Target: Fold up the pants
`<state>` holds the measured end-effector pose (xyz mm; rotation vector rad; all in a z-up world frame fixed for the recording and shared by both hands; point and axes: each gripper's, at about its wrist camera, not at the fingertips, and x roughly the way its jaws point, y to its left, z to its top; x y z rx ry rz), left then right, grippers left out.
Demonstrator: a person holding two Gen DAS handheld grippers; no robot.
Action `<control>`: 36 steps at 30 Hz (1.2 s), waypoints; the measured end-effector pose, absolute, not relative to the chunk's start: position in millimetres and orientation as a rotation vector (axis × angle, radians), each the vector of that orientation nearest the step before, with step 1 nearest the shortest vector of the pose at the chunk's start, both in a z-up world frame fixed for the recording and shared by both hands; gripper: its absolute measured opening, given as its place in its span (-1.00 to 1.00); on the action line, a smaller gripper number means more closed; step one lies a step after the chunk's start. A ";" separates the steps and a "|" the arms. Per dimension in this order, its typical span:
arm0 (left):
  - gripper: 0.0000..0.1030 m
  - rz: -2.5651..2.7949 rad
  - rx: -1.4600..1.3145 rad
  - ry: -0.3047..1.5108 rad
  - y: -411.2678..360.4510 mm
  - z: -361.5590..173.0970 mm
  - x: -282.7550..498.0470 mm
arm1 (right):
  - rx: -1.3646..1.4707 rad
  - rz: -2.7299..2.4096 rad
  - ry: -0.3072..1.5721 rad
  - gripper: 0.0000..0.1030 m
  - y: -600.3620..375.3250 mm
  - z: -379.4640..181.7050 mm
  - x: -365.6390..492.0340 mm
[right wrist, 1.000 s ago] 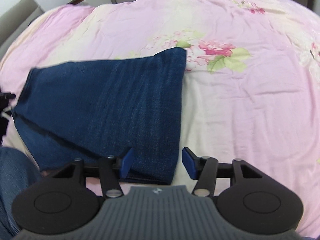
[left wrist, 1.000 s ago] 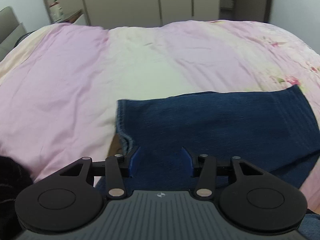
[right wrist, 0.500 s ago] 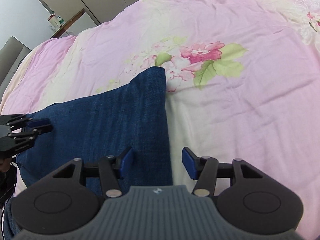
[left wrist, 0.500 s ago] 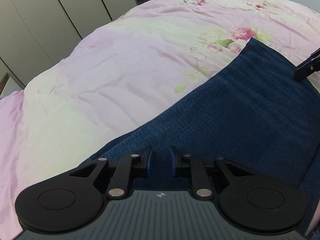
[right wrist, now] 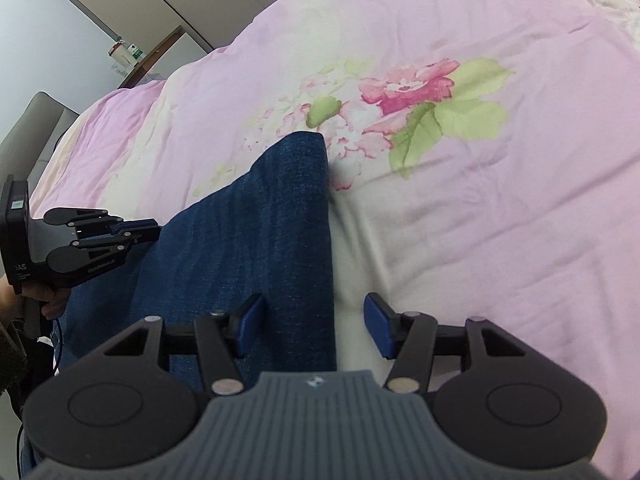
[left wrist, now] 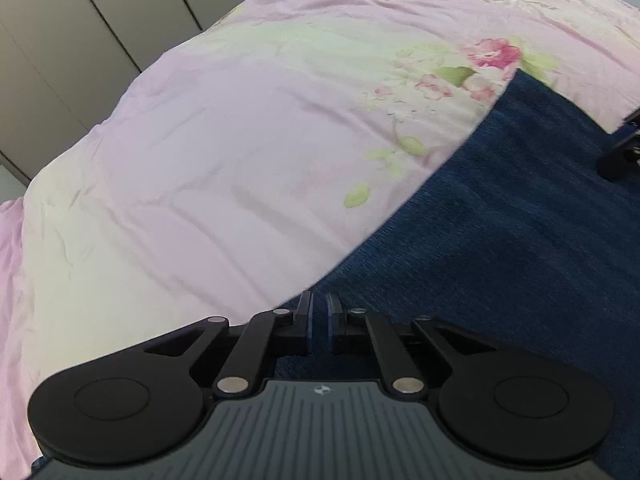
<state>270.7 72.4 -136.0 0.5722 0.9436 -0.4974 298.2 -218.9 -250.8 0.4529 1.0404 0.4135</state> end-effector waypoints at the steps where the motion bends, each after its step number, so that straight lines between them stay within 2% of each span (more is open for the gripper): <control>1: -0.85 -0.534 0.588 0.949 72.9 -129.9 260.7 | 0.450 0.416 1.039 0.00 -218.9 -250.3 297.0; 6: -0.74 -0.651 0.754 1.067 70.7 -125.7 207.9 | 0.482 0.412 1.041 -0.01 -222.8 -251.3 292.8; 7: -0.75 -0.661 0.778 1.079 70.7 -128.3 198.9 | 0.486 0.410 1.042 -0.02 -223.1 -252.4 294.3; 9: -0.98 -0.656 0.778 1.084 70.1 -133.6 189.3 | 0.491 0.408 1.042 -0.02 -223.1 -252.5 293.7; 10: -1.00 -0.647 0.764 1.096 69.4 -138.3 188.1 | 0.493 0.407 1.042 -0.02 -223.0 -252.5 292.8; 14: -1.00 -0.635 0.867 1.091 56.5 -159.5 183.3 | 0.476 0.411 1.031 -0.01 -221.9 -252.5 289.3; 20: -1.00 -0.742 0.863 1.144 56.2 -132.3 165.3 | 0.459 0.410 1.020 -0.02 -221.3 -250.8 285.2; 23: -1.00 -0.719 0.914 1.119 52.6 -135.8 147.8 | 0.458 0.411 1.018 -0.02 -221.6 -251.0 284.4; 30: -1.00 -0.744 0.894 1.177 53.2 -128.4 149.8 | 0.471 0.425 1.024 -0.02 -226.9 -251.6 279.5; 36: -1.00 -0.739 0.869 1.231 48.0 -158.6 167.6 | 0.466 0.434 1.028 0.00 -225.4 -253.3 281.0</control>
